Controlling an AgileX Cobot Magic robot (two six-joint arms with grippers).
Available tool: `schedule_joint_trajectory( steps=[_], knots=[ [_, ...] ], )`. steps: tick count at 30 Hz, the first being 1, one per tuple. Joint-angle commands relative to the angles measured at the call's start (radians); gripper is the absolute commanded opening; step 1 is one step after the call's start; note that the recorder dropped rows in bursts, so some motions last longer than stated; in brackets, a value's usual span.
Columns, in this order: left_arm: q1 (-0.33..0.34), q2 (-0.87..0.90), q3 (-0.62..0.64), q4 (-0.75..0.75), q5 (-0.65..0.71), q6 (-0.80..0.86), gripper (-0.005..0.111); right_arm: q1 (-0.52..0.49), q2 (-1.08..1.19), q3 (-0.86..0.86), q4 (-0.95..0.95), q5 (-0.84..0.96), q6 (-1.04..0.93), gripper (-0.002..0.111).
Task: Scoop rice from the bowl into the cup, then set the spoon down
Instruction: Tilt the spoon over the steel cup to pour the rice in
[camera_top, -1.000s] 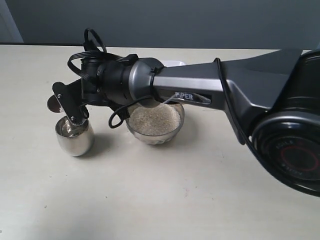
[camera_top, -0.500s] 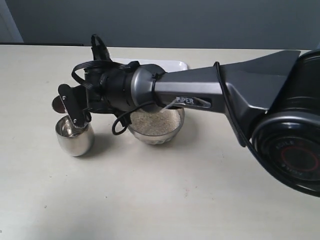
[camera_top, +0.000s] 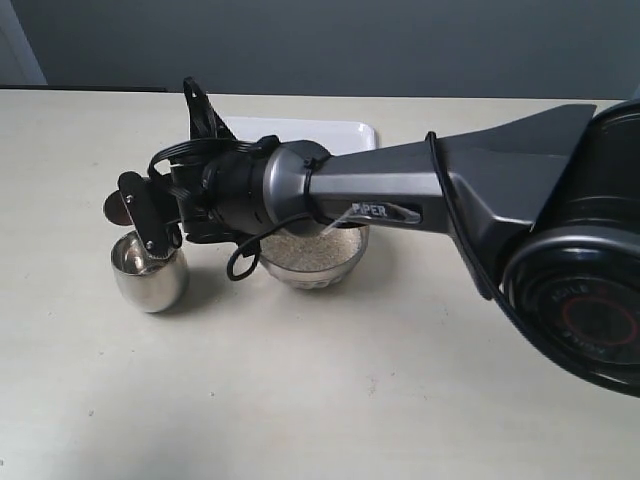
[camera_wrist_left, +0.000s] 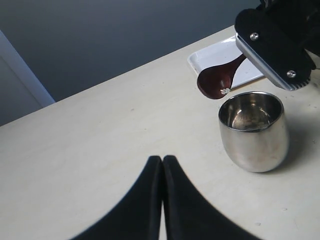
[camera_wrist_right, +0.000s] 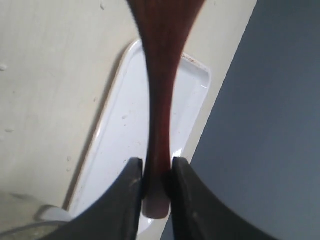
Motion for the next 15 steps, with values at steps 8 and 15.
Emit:
schedule_joint_trajectory(
  steps=[8, 15],
  knots=[
    [-0.01, -0.007, 0.003, 0.0, -0.003, -0.003, 0.0, 0.012, -0.004, 0.01, -0.019, 0.041, 0.044, -0.001],
    [-0.01, -0.007, 0.003, 0.002, -0.003, -0.003, 0.0, 0.021, -0.004, 0.057, -0.032, 0.058, 0.067, -0.001]
  ],
)
